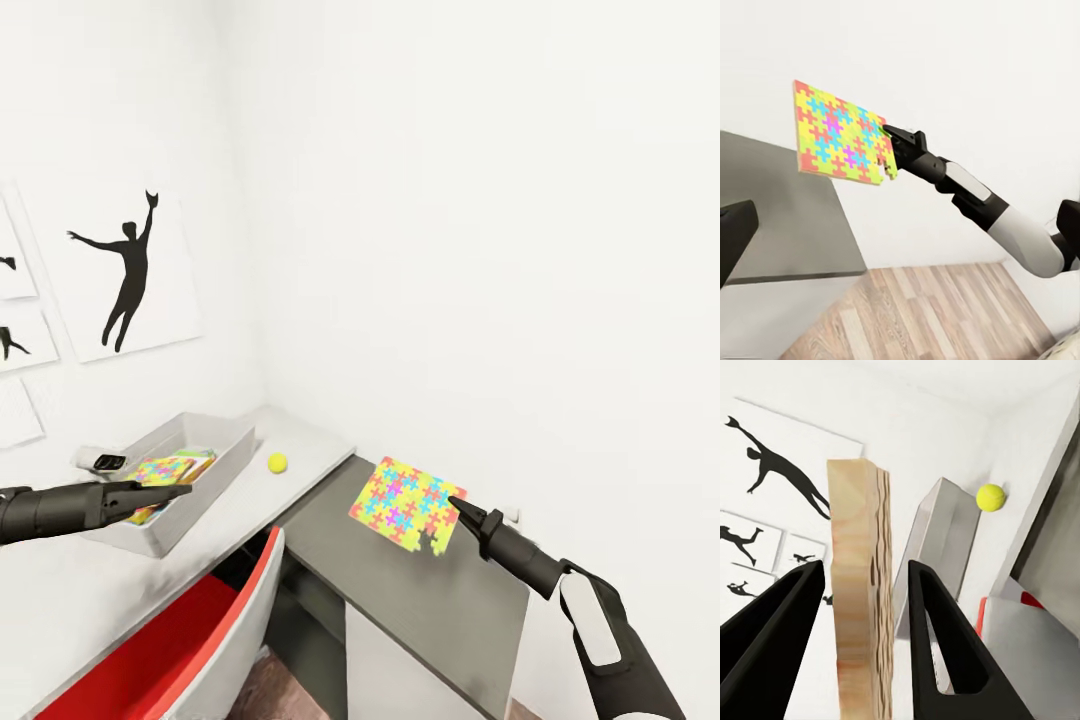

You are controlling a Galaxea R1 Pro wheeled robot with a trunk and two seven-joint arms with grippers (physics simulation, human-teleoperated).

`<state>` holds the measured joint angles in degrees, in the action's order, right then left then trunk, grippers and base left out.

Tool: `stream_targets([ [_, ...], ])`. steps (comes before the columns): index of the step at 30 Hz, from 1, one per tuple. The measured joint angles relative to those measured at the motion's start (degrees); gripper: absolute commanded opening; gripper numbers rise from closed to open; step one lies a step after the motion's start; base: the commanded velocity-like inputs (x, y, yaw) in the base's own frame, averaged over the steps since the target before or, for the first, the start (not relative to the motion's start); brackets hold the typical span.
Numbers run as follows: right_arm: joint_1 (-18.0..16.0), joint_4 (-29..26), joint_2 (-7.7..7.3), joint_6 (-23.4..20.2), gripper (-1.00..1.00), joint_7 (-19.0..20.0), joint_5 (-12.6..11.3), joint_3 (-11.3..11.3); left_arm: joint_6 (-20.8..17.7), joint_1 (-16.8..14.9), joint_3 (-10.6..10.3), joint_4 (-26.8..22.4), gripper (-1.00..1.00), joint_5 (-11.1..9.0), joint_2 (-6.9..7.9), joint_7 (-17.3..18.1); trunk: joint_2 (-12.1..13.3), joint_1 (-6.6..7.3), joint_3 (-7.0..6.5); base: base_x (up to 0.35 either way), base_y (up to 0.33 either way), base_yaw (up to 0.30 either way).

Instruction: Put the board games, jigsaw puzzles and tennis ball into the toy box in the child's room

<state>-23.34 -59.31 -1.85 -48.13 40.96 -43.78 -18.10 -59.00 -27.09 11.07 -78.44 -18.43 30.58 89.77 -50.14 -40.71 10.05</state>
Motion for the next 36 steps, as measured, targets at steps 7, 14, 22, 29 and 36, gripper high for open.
stream_targets([
  [7, 0.01, -0.02, -0.01, 0.19, -1.0, -0.02, -0.04, -0.04, 0.09, -0.02, 0.02, 0.04, 1.0, 0.1, -0.01, 0.01, 2.81, 1.54, -1.24, 0.0, 0.0, 0.155],
  [14, -0.04, -0.21, -0.01, 0.22, -1.0, 0.01, -0.06, -0.09, 0.11, -0.02, 0.02, 0.04, 1.0, 0.11, -0.02, 0.01, 5.62, 3.08, -2.5, 0.0, 0.0, 0.007],
  [22, -0.16, -0.66, 0.07, 0.32, -1.0, 0.09, -0.05, -0.02, 0.15, 0.0, 0.03, 0.03, 1.0, 0.14, -0.01, 0.0, 8.84, 4.84, -4.02, 0.0, 0.0, 0.099],
  [29, -0.29, -3.87, 0.4, 0.33, -1.0, -0.36, 0.05, 0.4, 0.12, 0.0, -0.04, 0.02, 1.0, 0.1, -0.01, 0.0, 11.65, 6.38, -5.51, 0.0, 0.0, 0.26],
  [36, -0.3, -4.05, 0.15, 0.42, -1.0, -0.57, 0.1, 3.3, 0.11, 0.01, -0.05, 0.02, 1.0, 0.1, -0.06, 0.0, 14.46, 7.92, -7.02, 0.0, 0.0, 0.269],
])
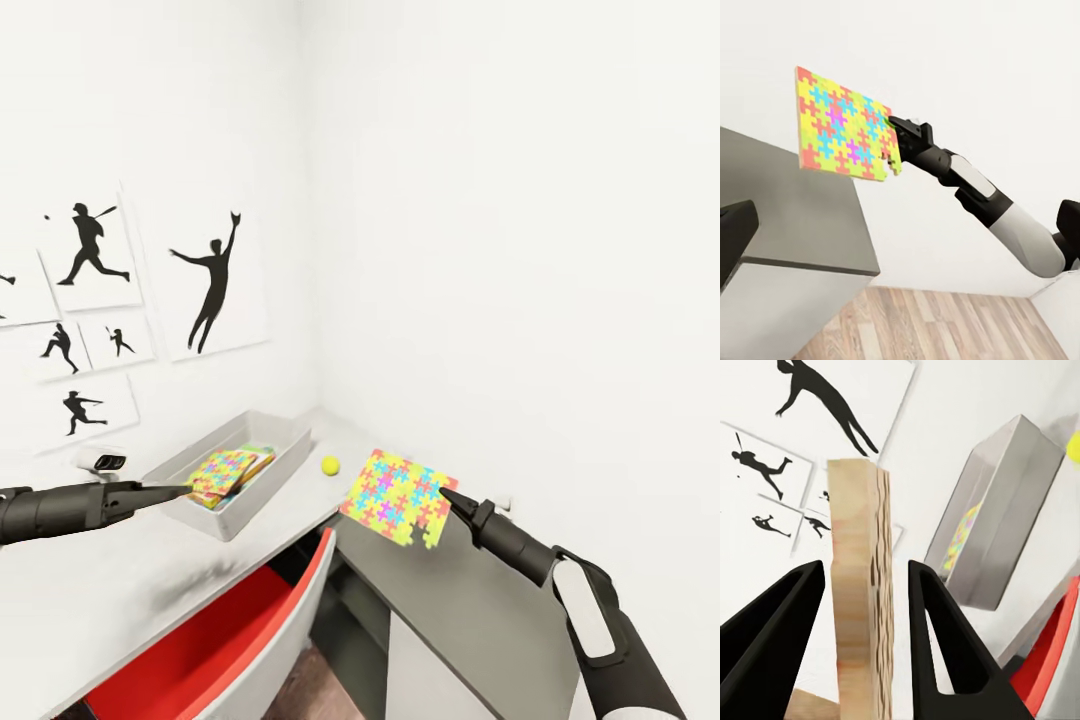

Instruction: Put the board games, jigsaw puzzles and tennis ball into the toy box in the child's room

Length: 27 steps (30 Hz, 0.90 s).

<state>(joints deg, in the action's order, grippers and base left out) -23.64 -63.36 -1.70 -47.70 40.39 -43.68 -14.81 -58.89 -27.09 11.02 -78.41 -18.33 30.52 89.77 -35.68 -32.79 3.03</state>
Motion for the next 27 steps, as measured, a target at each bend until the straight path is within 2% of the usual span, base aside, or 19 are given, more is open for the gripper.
stream_targets([
  [27, -0.05, -0.04, 0.1, 0.04, -1.0, -0.03, 0.06, 0.31, 0.09, -0.03, 0.01, 0.34, 1.0, -0.01, -0.15, -0.01, 10.77, 5.93, -5.43, 0.0, 0.0, 0.277],
])
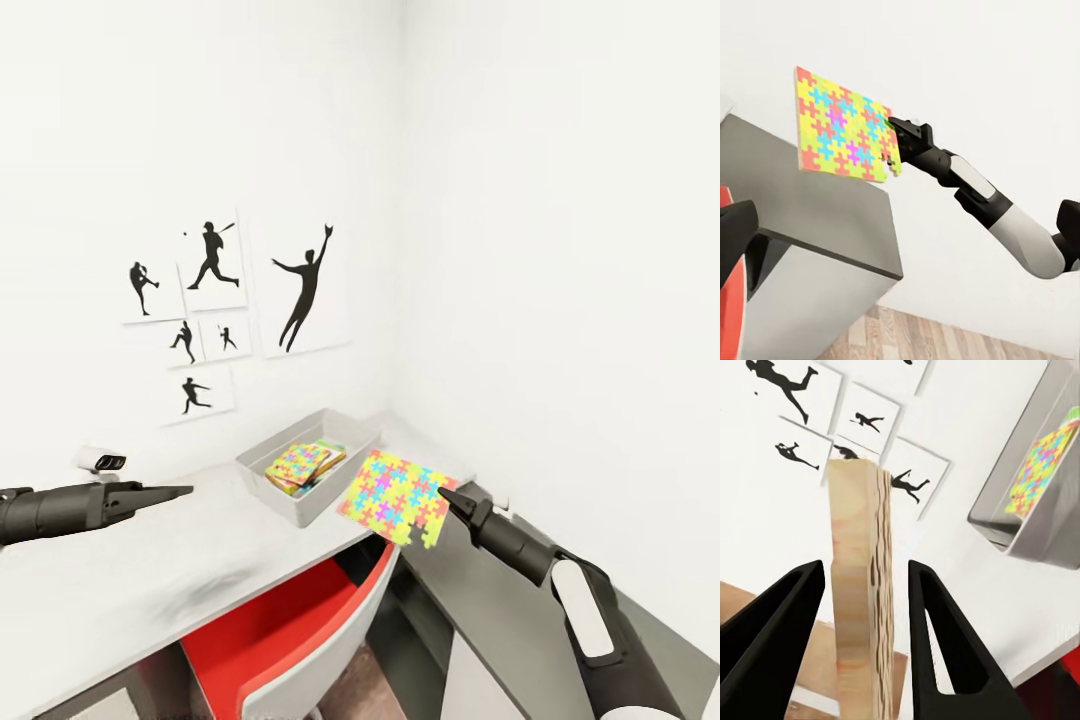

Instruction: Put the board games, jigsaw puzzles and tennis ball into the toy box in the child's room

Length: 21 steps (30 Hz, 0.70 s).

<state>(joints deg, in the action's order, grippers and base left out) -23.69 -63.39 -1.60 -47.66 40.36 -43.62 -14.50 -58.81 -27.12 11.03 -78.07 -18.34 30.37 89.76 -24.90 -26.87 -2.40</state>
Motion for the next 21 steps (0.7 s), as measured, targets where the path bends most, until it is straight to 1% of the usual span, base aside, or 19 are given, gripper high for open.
stream_targets([
  [5, -0.01, 0.03, 0.02, 0.04, -1.0, 0.0, 0.02, 0.0, 0.0, 0.0, -0.01, 0.0, 1.0, 0.0, -0.04, 0.0, 2.01, 1.1, -0.9, 0.0, 0.0, 0.283],
  [21, 0.0, 0.03, 0.15, 0.09, -1.0, -0.03, 0.04, 0.08, 0.14, 0.0, -0.02, 0.0, 1.0, 0.01, -0.34, 0.0, 2.03, 1.1, -0.91, 0.0, 0.0, 0.28],
])
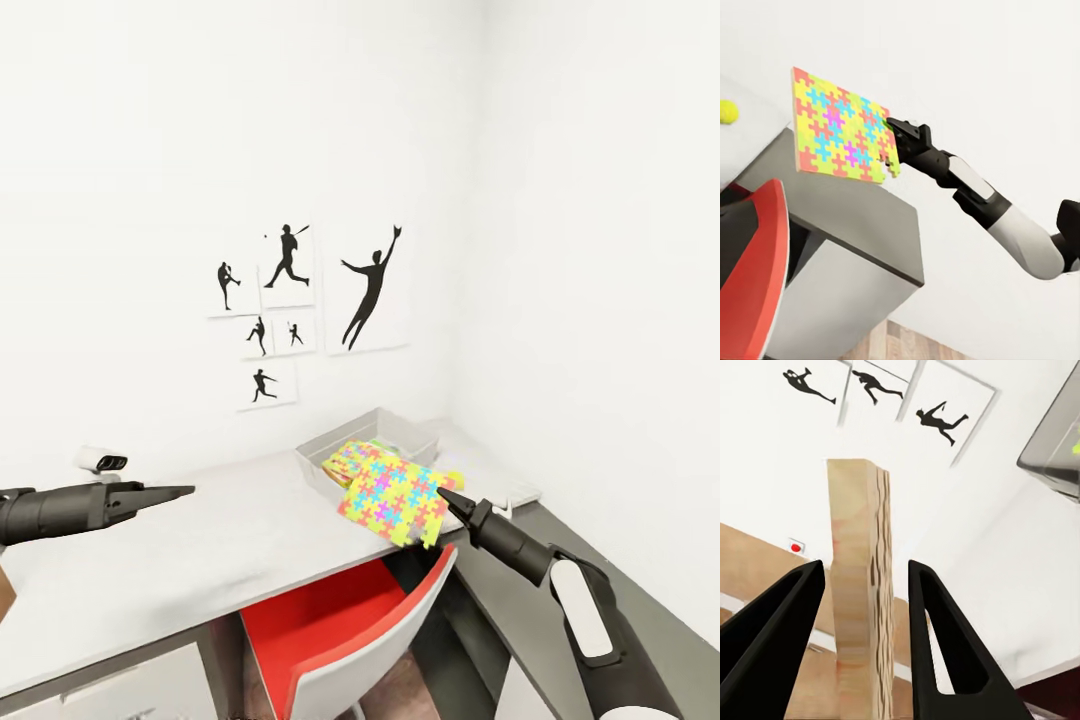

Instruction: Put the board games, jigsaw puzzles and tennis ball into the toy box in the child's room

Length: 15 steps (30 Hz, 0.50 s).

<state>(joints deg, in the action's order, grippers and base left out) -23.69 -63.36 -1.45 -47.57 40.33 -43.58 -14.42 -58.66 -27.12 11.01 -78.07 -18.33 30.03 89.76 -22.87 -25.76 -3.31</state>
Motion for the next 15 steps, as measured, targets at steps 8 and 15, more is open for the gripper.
stream_targets([
  [8, 0.03, 0.03, -0.18, 0.16, -1.0, 0.32, -0.13, -0.26, 0.13, 0.06, 0.15, 2.68, 1.0, -0.09, -0.21, 0.01, -0.01, 0.02, 0.0, 0.093, 0.069, 0.051],
  [15, 0.0, 0.23, -0.33, 3.17, -1.0, 0.45, -0.1, 0.97, 0.4, 0.06, 0.2, 3.38, 1.0, -0.15, -0.17, 0.01, 0.0, 0.0, 0.0, 0.047, 0.038, 0.002],
])
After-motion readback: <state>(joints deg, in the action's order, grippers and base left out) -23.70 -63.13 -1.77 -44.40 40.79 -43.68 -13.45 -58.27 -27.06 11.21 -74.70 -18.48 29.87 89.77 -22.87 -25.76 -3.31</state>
